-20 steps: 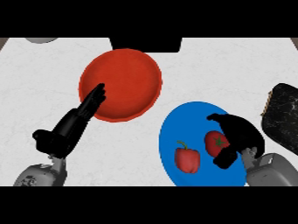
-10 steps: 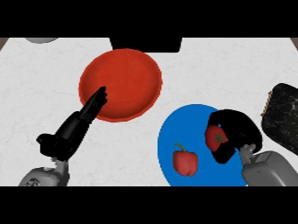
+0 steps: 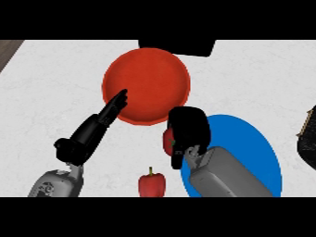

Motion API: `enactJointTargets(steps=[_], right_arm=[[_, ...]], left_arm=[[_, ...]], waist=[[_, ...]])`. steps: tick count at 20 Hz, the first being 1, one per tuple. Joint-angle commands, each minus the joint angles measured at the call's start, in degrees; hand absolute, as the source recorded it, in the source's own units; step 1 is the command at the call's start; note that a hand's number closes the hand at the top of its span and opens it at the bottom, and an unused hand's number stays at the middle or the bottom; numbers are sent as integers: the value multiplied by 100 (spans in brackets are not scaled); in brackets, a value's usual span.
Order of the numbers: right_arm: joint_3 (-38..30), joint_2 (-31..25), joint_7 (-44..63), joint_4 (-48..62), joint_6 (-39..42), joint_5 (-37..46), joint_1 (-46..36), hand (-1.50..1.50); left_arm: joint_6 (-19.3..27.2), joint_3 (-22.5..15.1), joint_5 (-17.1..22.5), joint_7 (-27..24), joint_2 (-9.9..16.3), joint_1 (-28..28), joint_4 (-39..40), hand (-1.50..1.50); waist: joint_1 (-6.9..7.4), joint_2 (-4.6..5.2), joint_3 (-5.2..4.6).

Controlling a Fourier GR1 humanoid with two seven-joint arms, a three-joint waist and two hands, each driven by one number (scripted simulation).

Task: Pick the tomato from the plate and place it in the bowl

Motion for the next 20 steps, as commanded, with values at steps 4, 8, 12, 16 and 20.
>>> enactJointTargets(steps=[4, 8, 12, 16, 20], right_arm=[[567, 355, 1552, 879, -609, 610, -1561, 150], [621, 359, 1833, 1071, -1294, 985, -2310, 150], [330, 360, 2005, 1112, -1924, 1172, -3015, 150], [158, 361, 2319, 1216, -2377, 1305, -3448, 150], [-145, 361, 2499, 1769, -2521, 1274, -3779, 150]], left_arm=[[-85, -181, -43, 29, -125, -182, 213, 0], [-67, -212, -20, 128, -205, -236, 234, 0], [-16, -221, -76, 166, -258, -391, 279, 0], [-64, -121, -77, 36, -184, -485, 410, 0], [-102, -135, -27, 2, -182, -370, 310, 0]], waist=[[272, -4, -19], [326, -28, -9], [291, -24, 2], [259, -6, -6], [265, 6, -10]])
